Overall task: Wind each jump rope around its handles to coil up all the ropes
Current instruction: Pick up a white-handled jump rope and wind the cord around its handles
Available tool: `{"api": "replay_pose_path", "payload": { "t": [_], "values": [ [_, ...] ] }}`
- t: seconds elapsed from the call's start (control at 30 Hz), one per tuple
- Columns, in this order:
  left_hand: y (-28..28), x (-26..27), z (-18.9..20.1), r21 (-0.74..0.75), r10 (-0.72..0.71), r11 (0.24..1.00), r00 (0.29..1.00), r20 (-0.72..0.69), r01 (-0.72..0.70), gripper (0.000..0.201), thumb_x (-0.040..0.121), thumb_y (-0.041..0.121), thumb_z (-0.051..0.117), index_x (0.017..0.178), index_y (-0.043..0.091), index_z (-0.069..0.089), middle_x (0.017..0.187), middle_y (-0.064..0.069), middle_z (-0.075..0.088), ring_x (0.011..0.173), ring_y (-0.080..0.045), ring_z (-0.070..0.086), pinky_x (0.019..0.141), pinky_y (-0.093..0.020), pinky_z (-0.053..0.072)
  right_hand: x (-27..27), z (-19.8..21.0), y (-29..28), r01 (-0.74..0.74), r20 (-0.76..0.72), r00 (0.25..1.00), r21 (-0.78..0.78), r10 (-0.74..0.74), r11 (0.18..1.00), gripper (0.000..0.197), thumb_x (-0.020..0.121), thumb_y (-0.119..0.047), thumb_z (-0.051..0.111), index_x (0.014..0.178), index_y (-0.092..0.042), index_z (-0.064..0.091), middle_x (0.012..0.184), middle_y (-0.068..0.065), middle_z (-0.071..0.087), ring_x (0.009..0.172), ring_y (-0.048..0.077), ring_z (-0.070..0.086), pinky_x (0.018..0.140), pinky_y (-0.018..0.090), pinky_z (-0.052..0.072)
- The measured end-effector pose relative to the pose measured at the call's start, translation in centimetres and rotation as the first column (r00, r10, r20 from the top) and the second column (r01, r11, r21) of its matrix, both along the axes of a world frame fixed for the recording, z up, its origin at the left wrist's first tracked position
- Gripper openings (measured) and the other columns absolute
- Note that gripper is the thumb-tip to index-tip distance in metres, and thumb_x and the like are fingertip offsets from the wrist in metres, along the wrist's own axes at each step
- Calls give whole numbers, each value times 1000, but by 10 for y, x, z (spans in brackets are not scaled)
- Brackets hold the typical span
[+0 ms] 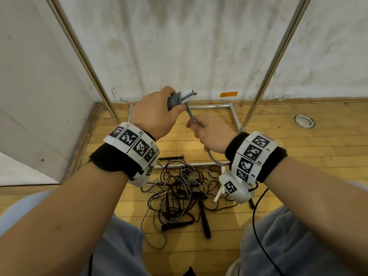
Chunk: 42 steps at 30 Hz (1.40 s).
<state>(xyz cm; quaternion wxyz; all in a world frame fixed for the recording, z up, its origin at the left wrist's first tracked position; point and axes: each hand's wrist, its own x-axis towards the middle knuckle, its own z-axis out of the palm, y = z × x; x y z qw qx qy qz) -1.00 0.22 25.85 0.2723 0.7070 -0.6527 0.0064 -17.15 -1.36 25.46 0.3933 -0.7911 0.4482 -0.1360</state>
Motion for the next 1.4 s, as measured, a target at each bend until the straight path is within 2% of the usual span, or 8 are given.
{"api": "replay_pose_path", "payload": {
  "t": [0.07,0.3,0.53,0.67,0.9,1.1,1.27,1.4],
  "values": [
    [0,1,-5,42,9,999,999,43,-10,38,90,51,55,115,22,55,90,2,63,74,-19,52,59,-28,31,1,0,1,-69,-103,993,-80,61,994,24,100,-19,36,111,-9,56,80,-2,52,65,14,48,49,11,38],
    [1,4,-18,291,-73,956,992,103,40,16,89,49,56,98,35,57,77,14,55,78,-17,56,50,-24,25,-3,6,3,-329,-439,884,-346,158,879,23,100,-20,36,102,-10,57,76,1,50,64,15,42,51,25,27],
    [6,-14,-15,345,-345,880,939,-7,326,29,85,45,64,113,36,63,82,9,61,76,-18,56,69,-37,48,-19,6,-15,-115,-215,977,-558,-10,822,27,97,-28,41,84,-18,61,74,-4,56,70,16,49,56,28,30],
    [12,-15,-9,264,-327,909,945,-32,323,26,84,50,63,104,33,64,67,14,54,68,-16,55,62,-33,46,-21,5,-19,87,67,996,-406,-66,910,25,96,-28,47,75,-24,60,62,-14,51,61,2,46,54,15,28],
    [22,-21,-3,129,-228,963,970,-79,237,46,75,71,55,67,25,60,49,7,49,48,-8,47,47,-27,31,-17,13,-20,163,346,933,-161,-99,973,28,92,-25,58,76,-4,69,57,-3,52,47,2,41,48,10,32],
    [23,-33,9,-21,-239,963,816,-526,269,36,69,66,61,86,36,71,64,2,65,55,-15,57,55,-44,51,-25,16,-34,64,598,752,353,-278,933,30,92,-20,57,64,-15,68,55,5,50,45,15,40,43,23,34],
    [16,-30,9,-1,-172,979,819,-547,205,28,80,54,64,89,28,64,71,-4,66,63,-22,61,62,-49,54,-19,14,-26,82,547,815,217,-191,973,26,97,-10,44,80,-15,64,50,-2,46,42,13,39,42,23,36],
    [7,-19,1,27,-84,994,892,-443,107,30,84,54,61,96,26,60,71,8,59,63,-13,55,57,-34,45,-13,14,-16,65,332,941,37,-73,997,23,99,-12,37,85,-17,54,60,-4,41,46,6,38,48,24,42]
  ]
}}
